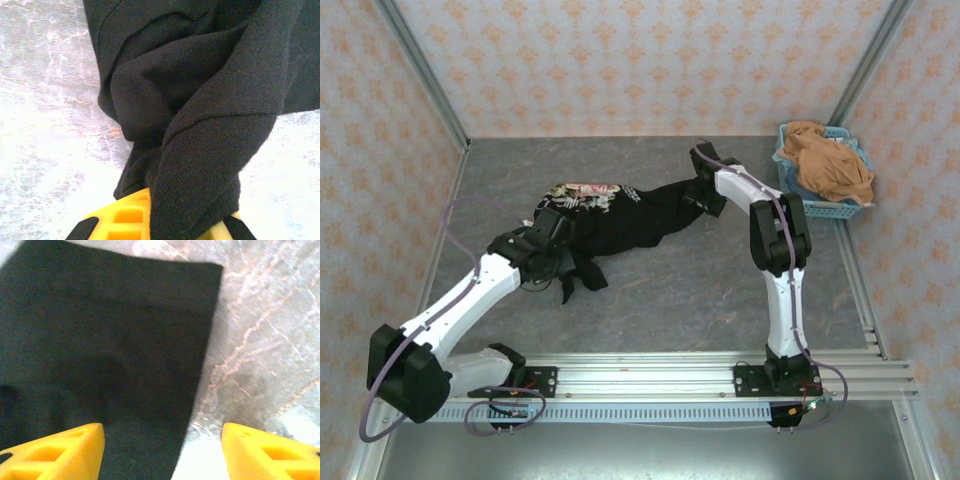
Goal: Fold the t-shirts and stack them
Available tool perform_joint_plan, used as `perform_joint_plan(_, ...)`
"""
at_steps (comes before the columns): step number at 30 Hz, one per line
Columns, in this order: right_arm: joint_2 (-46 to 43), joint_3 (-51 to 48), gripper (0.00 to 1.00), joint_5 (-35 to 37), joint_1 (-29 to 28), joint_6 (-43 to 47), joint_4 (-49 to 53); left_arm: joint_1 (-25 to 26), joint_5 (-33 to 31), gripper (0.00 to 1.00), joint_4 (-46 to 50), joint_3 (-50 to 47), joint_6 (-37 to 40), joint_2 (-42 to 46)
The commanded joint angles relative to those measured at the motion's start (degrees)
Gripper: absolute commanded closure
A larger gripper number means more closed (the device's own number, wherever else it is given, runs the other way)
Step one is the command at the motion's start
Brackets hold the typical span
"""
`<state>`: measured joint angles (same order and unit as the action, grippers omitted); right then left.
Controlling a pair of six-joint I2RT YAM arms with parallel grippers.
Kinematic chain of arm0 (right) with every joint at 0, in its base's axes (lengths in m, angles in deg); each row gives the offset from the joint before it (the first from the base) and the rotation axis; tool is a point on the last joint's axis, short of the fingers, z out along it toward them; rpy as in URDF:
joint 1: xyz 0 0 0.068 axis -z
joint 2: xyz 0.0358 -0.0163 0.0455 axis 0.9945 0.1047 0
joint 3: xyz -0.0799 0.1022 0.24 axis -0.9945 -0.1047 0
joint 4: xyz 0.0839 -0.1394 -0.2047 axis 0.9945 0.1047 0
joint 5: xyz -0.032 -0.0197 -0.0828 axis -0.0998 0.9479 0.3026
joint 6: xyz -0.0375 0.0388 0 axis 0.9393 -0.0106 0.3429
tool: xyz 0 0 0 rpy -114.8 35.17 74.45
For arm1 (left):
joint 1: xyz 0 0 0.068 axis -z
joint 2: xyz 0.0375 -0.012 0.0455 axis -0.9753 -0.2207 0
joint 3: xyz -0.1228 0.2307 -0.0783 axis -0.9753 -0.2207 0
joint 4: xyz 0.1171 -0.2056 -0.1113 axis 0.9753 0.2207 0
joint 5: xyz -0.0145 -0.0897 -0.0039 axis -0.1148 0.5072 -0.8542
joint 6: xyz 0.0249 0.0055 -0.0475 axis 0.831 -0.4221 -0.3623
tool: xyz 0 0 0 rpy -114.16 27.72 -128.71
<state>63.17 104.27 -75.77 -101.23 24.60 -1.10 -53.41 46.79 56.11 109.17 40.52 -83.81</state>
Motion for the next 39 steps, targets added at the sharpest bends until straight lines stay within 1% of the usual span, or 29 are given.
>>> perform_joint_plan(1, 2.6, 2.1, 0.37, 2.5, 0.2, 1.2, 0.9, -1.0, -3.8, 1.0, 5.3, -0.9, -0.7, 3.7)
perform_joint_plan(5, 5.1, 4.9, 0.37, 3.0, 0.2, 1.8, 3.7, -1.6, -7.5, 1.0, 8.8, -1.2, -1.6, 7.9)
perform_joint_plan(6, 5.9, 5.7, 0.38, 3.1, 0.2, 1.9, 4.8, -1.6, -8.3, 1.0, 9.3, -1.3, -1.9, 9.2)
perform_joint_plan(7, 6.4, 6.0, 0.41, 3.2, 0.1, 1.9, 5.3, -1.8, -8.6, 1.0, 9.5, -1.5, -2.0, 10.1)
perform_joint_plan(10, 6.6, 5.5, 0.61, 2.5, -0.1, 1.5, 5.2, -2.0, -9.8, 1.0, 9.2, -1.6, -2.6, 12.6)
perform_joint_plan(12, 5.3, 4.2, 0.8, 2.7, -0.1, 0.9, 4.4, -2.0, -10.3, 1.0, 9.0, -1.2, -2.8, 13.4)
perform_joint_plan(14, 2.6, 2.2, 0.96, 3.0, -0.2, -0.2, 3.0, -2.1, -10.9, 1.0, 8.8, -0.4, -2.9, 13.6)
perform_joint_plan(15, 0.7, 1.2, 1.0, 3.4, -0.2, -0.9, 2.6, -2.3, -11.1, 1.0, 8.6, 0.2, -2.9, 13.6)
perform_joint_plan(21, -15.1, -6.0, 1.0, 5.8, -0.2, -4.8, -1.4, -3.4, -13.0, 1.0, 7.7, 7.4, -2.1, 11.4)
perform_joint_plan(26, -26.5, -4.2, 1.0, 6.8, -0.2, -5.3, -1.8, -6.1, -13.1, 1.0, 5.8, 18.6, 0.1, 7.1)
perform_joint_plan(31, -35.1, -1.4, 1.0, 6.4, -0.2, -4.0, -3.7, -6.7, -15.0, 1.0, 5.5, 31.4, 3.0, 4.4)
perform_joint_plan(35, -43.5, -2.7, 1.0, 5.7, -0.7, -2.7, -7.0, -6.7, -15.6, 1.0, 3.4, 37.6, 4.7, 6.5)
perform_joint_plan(39, -53.5, -6.1, 1.0, 5.8, -1.0, -1.7, -10.0, -6.7, -14.2, 1.0, -0.4, 41.0, 6.7, 10.6)
